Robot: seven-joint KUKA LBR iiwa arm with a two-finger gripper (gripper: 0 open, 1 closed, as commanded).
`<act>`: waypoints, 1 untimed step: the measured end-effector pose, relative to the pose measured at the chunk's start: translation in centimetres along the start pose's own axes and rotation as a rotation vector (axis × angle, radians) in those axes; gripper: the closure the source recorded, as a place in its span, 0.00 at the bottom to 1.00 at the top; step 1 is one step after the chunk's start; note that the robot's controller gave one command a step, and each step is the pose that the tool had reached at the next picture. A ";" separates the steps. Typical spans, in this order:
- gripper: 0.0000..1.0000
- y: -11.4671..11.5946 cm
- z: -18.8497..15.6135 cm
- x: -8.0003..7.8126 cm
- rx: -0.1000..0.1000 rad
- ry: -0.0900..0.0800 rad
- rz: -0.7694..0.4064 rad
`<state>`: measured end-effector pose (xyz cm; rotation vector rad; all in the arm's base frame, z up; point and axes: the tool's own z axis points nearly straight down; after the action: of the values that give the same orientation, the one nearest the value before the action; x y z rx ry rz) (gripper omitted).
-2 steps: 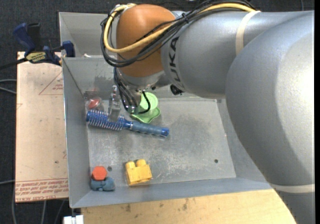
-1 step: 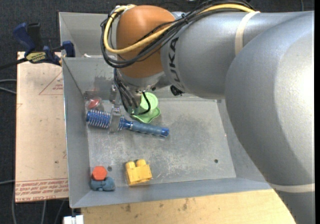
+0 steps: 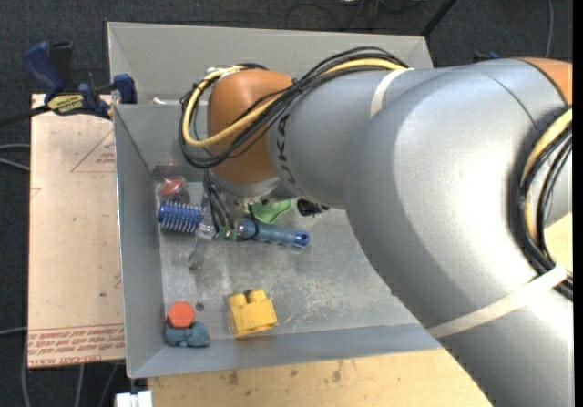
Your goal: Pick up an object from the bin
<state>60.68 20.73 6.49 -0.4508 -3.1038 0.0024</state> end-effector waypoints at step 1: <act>1.00 0.1 -0.4 -0.1 -0.003 -0.004 0.000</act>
Offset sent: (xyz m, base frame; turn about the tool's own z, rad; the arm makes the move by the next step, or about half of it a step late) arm 0.0000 0.0000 0.0000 0.0000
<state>60.83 20.81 6.91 -0.4512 -3.1085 -0.0017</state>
